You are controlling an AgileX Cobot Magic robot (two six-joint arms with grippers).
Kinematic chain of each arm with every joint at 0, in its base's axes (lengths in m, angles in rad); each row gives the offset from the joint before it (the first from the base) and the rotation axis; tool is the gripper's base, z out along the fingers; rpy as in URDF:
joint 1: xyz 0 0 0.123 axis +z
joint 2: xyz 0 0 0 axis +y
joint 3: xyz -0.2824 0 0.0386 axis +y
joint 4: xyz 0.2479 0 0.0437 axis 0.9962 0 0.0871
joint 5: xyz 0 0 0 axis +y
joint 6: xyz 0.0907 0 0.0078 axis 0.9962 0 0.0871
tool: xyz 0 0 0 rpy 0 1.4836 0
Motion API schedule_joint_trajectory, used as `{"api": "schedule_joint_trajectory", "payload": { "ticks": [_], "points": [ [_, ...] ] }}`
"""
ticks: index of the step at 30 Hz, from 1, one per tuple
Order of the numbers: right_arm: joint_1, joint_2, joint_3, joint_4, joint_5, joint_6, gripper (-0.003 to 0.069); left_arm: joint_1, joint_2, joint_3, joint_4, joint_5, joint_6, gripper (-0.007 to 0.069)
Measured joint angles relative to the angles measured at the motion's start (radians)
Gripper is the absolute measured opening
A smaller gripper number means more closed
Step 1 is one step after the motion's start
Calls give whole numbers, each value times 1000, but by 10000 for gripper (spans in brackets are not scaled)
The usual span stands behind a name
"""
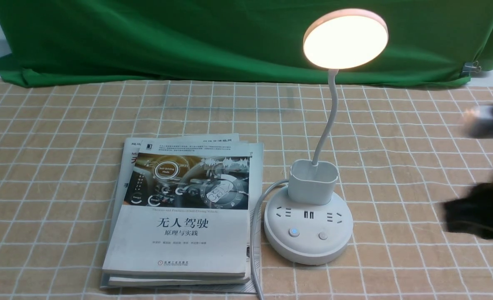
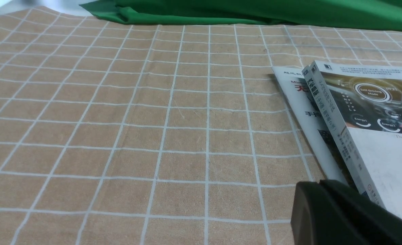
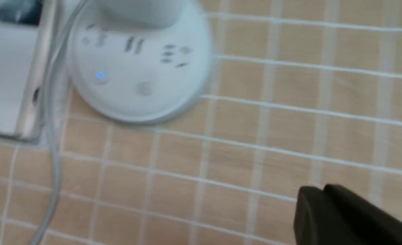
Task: Turn off the desk lamp on the light coffee tablecloth by hand.
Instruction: 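Press the power button on the lamp base to turn the lamp off with the right gripper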
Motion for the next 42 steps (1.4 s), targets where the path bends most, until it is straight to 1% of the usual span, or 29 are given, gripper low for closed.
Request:
{"api": "schedule_joint_trajectory", "payload": {
  "ticks": [1, 2, 3, 6, 9, 12, 18, 42],
  "points": [
    [51, 48, -31, -7, -5, 4, 38, 0, 0, 0, 0, 0, 0, 5],
    [59, 66, -36, -9, -7, 4, 38, 0, 0, 0, 0, 0, 0, 5],
    [127, 143, -90, -31, -9, 20, 38, 0, 0, 0, 0, 0, 0, 5],
    [193, 288, -180, -56, 0, 37, 38, 0, 0, 0, 0, 0, 0, 5],
    [221, 387, -246, -67, 0, 42, 38, 0, 0, 0, 0, 0, 0, 5],
    [230, 481, -297, -67, -5, 43, 38, 0, 0, 0, 0, 0, 0, 5],
    [233, 557, -343, -70, -10, 45, 38, 0, 0, 0, 0, 0, 0, 5],
    [237, 635, -351, -62, -44, 45, 38, 0, 0, 0, 0, 0, 0, 5]
  ]
}}
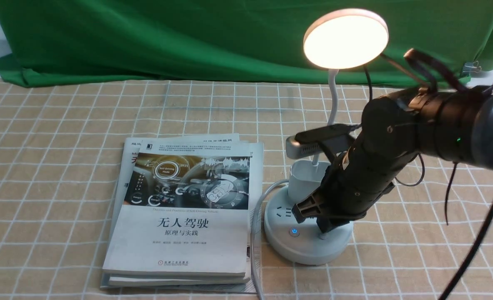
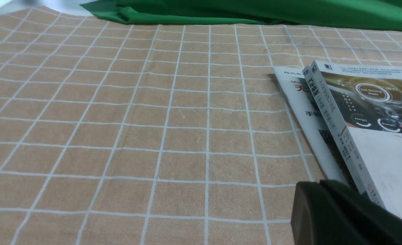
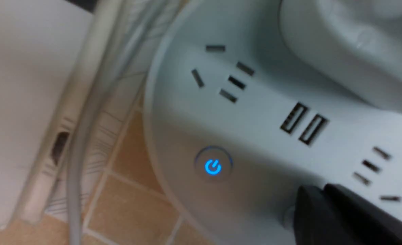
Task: Turn off the desk lamp on the light coffee tablecloth by hand.
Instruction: 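Press the power button on the lamp base to turn the lamp off with the right gripper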
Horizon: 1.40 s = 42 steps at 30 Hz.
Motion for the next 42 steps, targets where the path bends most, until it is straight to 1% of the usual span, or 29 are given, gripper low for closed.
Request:
{"api": "schedule_joint_trajectory", "payload": {
  "ticks": [12, 23, 32, 42],
  "points": [
    [7, 21, -20, -8, 17, -9, 38, 0, 0, 0, 0, 0, 0, 5],
    [20, -77, -8, -9, 26, -1, 38, 0, 0, 0, 0, 0, 0, 5],
    [27, 11, -8, -10, 35, -9, 38, 0, 0, 0, 0, 0, 0, 5],
    [27, 12, -13, -12, 36, -9, 38, 0, 0, 0, 0, 0, 1, 5]
  ]
}}
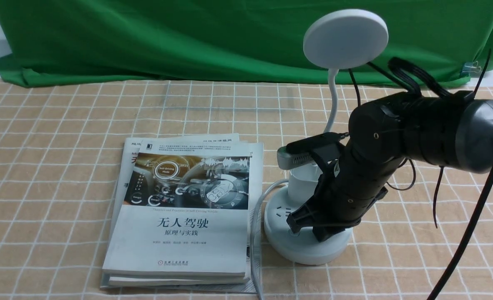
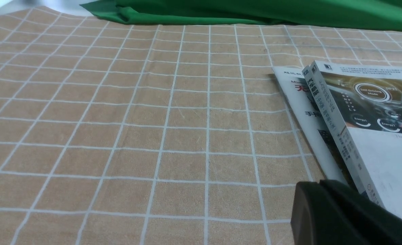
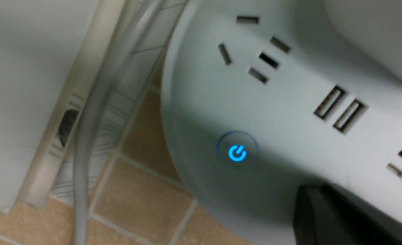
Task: Turn off the desk lamp on the light coffee tablecloth by hand.
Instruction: 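Press the power button on the lamp base to turn the lamp off with the right gripper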
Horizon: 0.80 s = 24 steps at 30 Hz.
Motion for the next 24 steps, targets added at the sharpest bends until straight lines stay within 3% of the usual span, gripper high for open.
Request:
{"api": "schedule_joint_trajectory", "payload": {
  "ticks": [11, 24],
  "points": [
    [0, -84, 5, -3, 0, 0, 38, 0, 0, 0, 0, 0, 0, 5],
    [0, 8, 0, -7, -23, 0, 38, 0, 0, 0, 0, 0, -1, 5]
  ]
}}
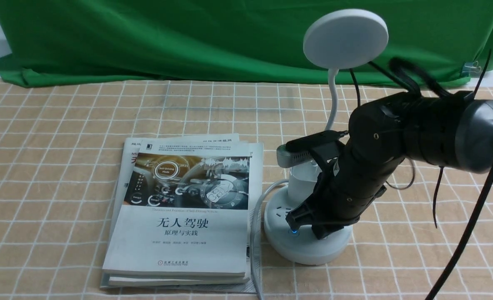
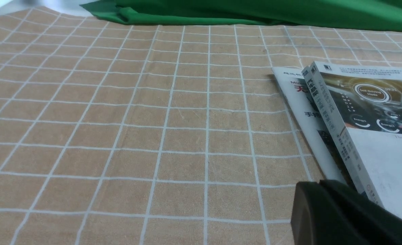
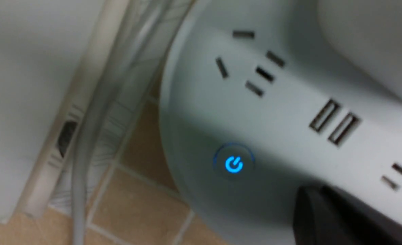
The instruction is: Turn off the desk lamp on the light coffee tablecloth by hand.
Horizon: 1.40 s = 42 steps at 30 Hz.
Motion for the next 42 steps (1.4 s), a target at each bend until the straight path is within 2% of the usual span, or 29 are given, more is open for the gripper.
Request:
{"api": "schedule_joint_trajectory", "payload": {
  "ticks": [7, 13, 26, 31, 42],
  "points": [
    [0, -23, 3, 0, -4, 0, 38, 0, 0, 0, 0, 0, 0, 5],
    [0, -167, 77, 0, -19, 0, 38, 0, 0, 0, 0, 0, 0, 5],
    [1, -737, 486, 0, -17, 15, 38, 0, 0, 0, 0, 0, 1, 5],
    [1, -934, 522, 0, 13, 92, 50, 0, 0, 0, 0, 0, 1, 5],
    [1, -1194, 522, 0, -47, 108, 83, 0, 0, 0, 0, 0, 1, 5]
  ]
}}
